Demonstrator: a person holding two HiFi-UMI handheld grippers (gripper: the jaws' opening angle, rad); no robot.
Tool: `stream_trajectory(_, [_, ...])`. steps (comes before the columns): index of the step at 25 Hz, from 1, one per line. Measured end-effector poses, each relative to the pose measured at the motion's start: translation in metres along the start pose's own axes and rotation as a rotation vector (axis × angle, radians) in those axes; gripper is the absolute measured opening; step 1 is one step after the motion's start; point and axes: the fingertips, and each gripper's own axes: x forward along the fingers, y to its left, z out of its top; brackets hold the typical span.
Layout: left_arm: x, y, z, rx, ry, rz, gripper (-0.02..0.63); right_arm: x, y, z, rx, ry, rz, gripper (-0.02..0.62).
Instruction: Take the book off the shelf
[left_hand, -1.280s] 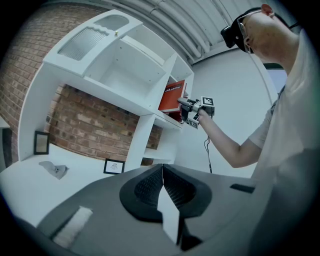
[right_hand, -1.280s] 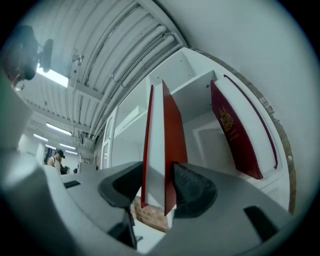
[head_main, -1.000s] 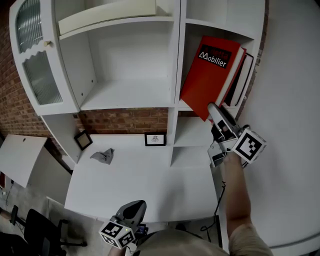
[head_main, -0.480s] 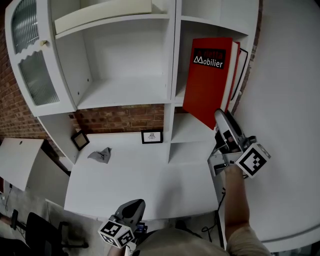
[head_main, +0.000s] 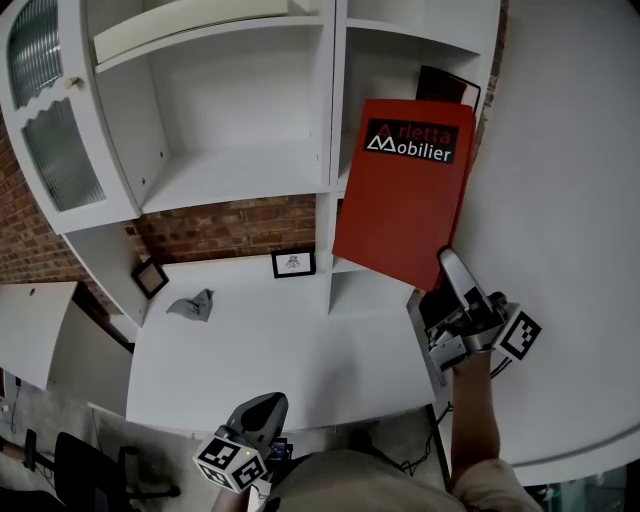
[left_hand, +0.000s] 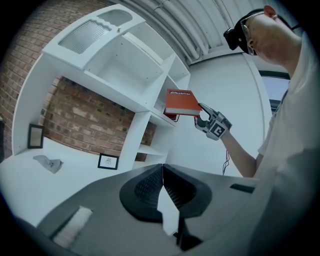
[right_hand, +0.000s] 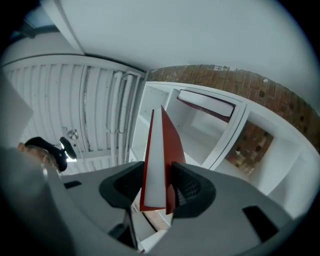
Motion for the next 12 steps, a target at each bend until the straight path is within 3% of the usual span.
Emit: stream_trajectory(12, [-0.011, 0.006, -0.005, -0.048, 0.006, -0.031, 0.005, -0.062, -0.005, -0.051, 0.298, -0.025, 0.031, 0.161])
